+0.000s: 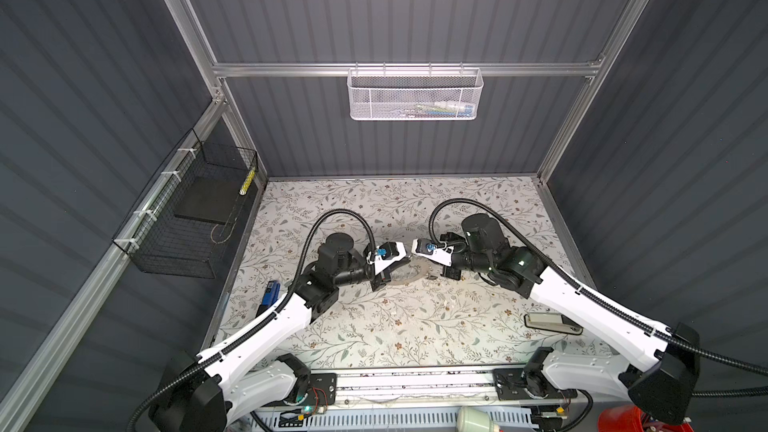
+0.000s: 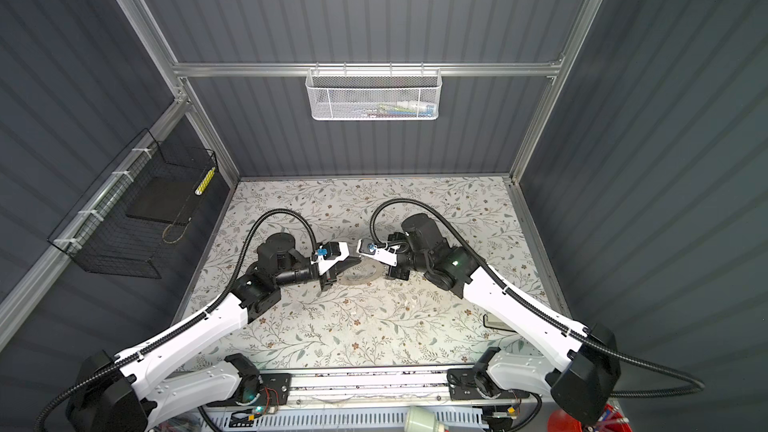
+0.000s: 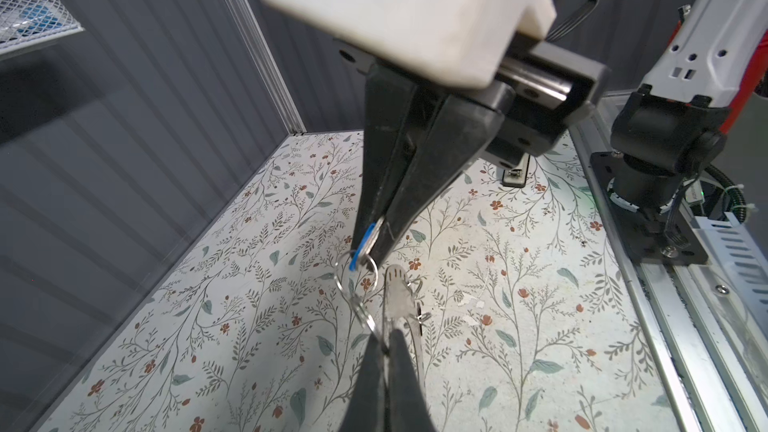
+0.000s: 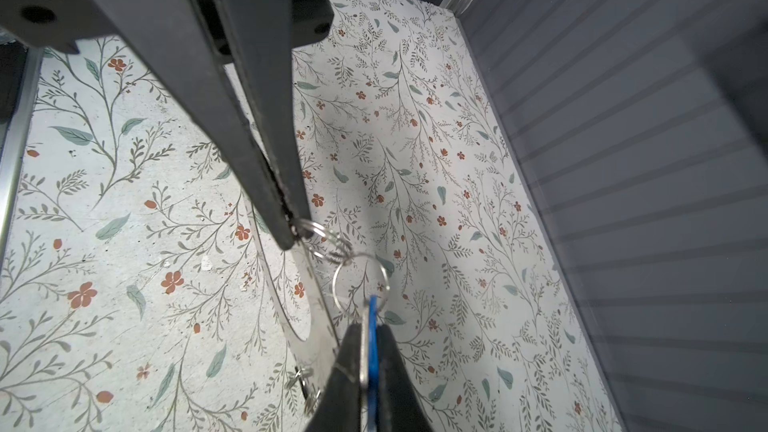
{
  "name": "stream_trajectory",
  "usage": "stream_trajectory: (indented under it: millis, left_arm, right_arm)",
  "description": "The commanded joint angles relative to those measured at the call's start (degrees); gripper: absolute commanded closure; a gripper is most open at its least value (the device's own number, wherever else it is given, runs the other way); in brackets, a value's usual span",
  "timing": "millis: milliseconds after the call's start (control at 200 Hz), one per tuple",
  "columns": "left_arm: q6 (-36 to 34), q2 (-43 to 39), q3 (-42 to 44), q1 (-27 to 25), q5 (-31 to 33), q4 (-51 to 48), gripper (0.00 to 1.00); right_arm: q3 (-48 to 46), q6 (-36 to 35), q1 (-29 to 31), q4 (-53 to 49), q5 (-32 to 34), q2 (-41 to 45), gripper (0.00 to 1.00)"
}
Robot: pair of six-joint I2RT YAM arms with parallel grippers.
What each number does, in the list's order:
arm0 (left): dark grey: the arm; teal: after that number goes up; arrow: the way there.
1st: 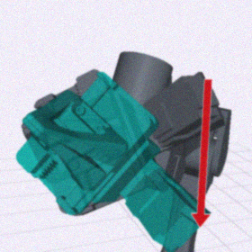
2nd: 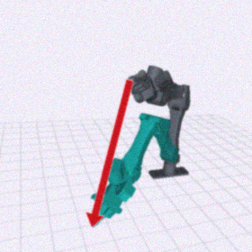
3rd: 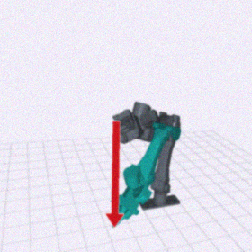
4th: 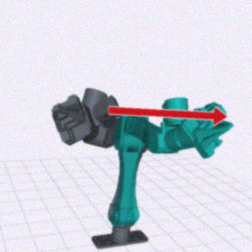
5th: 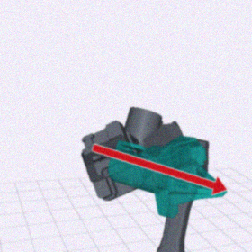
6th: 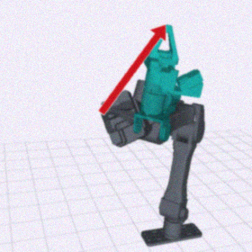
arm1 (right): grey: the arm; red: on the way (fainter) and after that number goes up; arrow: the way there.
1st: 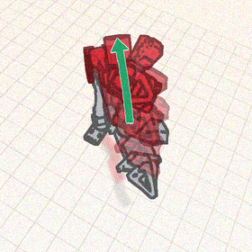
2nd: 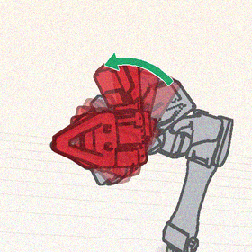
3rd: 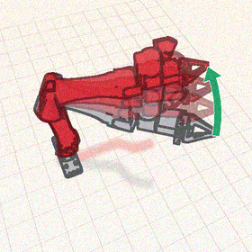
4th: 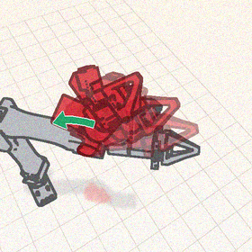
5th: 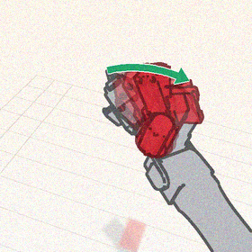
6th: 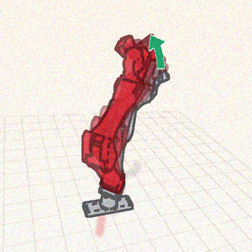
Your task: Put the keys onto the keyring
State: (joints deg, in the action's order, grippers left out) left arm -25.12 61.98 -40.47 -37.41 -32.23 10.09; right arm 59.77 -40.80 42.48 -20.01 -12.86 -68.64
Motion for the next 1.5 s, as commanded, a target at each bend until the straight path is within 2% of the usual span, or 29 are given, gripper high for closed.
stream_trajectory:
  millis: [0, 395, 800, 1146, 1496]
  left_arm:
    - [-1.8, -1.1, -0.9, 0.4, -3.1, -1.1, 1.0]
    - [-1.8, 0.0, -2.2, 0.4, -4.5, -0.6, 1.0]
    - [0.6, -2.0, -1.5, 0.4, -4.6, 2.5, 1.0]
    - [1.3, -2.6, -1.1, 0.4, -5.6, 3.2, 1.0]
    - [0.9, -2.0, -1.8, 0.4, -8.1, 1.8, 1.0]
  right_arm:
    - [-0.1, -1.3, -0.3, 1.2, -0.3, 0.4, 0.9]
    - [0.4, -1.3, -0.2, 1.3, -5.8, -0.2, 0.91]
    - [0.0, -0.7, -0.2, -0.2, -3.1, -2.7, 0.92]
    - [-1.5, 0.4, -0.5, 0.3, -2.3, -0.7, 0.9]
    - [-2.0, 0.1, -1.5, 0.1, -5.5, 2.1, 0.9]
